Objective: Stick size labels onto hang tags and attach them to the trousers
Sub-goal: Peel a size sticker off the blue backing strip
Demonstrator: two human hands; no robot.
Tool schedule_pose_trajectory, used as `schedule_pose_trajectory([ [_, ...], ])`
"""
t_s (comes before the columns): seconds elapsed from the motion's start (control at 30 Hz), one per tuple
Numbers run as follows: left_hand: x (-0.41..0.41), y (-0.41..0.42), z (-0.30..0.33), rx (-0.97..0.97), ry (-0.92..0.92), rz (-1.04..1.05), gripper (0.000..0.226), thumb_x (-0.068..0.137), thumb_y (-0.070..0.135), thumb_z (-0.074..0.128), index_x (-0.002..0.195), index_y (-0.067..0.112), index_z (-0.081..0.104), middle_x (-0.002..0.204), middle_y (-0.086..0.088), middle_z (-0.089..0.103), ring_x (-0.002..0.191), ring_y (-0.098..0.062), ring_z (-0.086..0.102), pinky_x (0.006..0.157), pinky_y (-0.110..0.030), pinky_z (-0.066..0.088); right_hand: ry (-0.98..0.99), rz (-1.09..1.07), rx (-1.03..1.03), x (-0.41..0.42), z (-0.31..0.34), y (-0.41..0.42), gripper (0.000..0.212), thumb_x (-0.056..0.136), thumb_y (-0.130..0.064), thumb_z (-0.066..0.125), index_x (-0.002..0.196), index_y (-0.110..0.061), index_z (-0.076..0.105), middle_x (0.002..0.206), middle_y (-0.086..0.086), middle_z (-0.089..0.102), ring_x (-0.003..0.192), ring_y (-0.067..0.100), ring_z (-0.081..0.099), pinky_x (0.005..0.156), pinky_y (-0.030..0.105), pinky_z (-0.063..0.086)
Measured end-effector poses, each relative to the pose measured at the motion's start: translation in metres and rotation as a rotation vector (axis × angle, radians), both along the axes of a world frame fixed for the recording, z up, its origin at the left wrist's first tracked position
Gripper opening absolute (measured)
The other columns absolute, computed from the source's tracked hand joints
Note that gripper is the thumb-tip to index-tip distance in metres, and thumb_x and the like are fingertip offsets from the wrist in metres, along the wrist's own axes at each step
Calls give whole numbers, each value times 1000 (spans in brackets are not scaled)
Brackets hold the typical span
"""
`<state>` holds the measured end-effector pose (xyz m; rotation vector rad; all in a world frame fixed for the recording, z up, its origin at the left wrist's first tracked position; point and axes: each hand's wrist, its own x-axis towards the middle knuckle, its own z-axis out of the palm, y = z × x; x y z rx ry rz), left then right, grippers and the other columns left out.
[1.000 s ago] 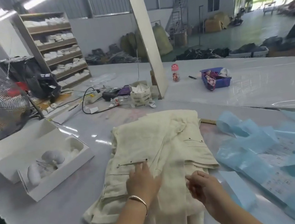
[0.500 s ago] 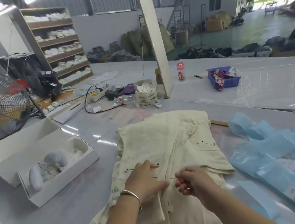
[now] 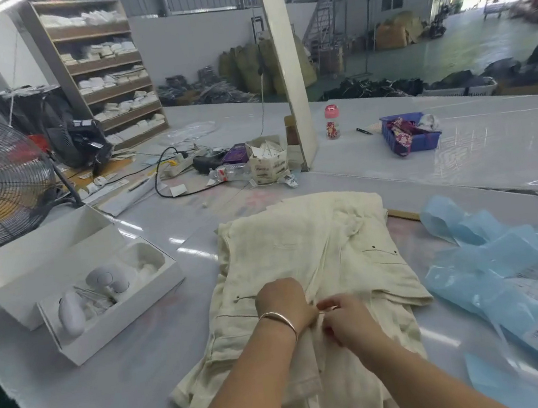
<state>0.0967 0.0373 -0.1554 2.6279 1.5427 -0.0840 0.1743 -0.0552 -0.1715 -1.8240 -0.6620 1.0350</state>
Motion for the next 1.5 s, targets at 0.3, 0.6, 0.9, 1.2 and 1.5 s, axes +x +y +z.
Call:
schedule_pose_trajectory([
  [0.3, -24, 3, 45, 89, -83, 1, 21, 90, 23, 49, 104, 20, 64, 109, -1, 66, 103, -24, 62, 80, -29, 43, 180, 27, 111, 14, 6, -19, 21, 91, -16, 59, 109, -5, 62, 62, 8, 67, 49, 14, 59, 47, 22, 44],
  [0.6, -67, -71, 3, -329, -573, -25, 43, 77, 72, 54, 82, 30, 63, 89, 12, 51, 83, 0, 55, 77, -30, 45, 540, -164, 104, 19, 19, 10, 27, 90, -1, 60, 116, 8, 61, 96, 23, 69, 82, 36, 67, 65, 44, 58],
  [0.9, -99, 10, 4, -831, -1160, 508, 81, 68, 78, 64, 123, 19, 66, 116, -6, 70, 107, -25, 66, 95, -39, 50, 612, 26, 354, 50, 52, -29, 26, 73, -19, 73, 96, -8, 77, 104, 18, 72, 91, 31, 71, 66, 35, 59],
  [1.2, -57, -28, 28, -1392, -1715, 198, 38, 91, 40, 56, 110, 13, 75, 112, -11, 72, 106, -25, 68, 80, -33, 57, 409, -2, 222, 82, 111, -103, 46, 79, -13, 75, 118, 6, 64, 118, 21, 65, 104, 29, 67, 75, 31, 57],
  [1.5, -9, -140, 104, -1406, -1564, -49, 24, 72, 9, 55, 66, -2, 75, 66, -13, 72, 62, -24, 72, 54, -25, 56, 333, -133, 263, 108, 130, -273, 17, 73, -10, 77, 87, 0, 77, 91, 16, 74, 79, 29, 73, 56, 27, 56],
])
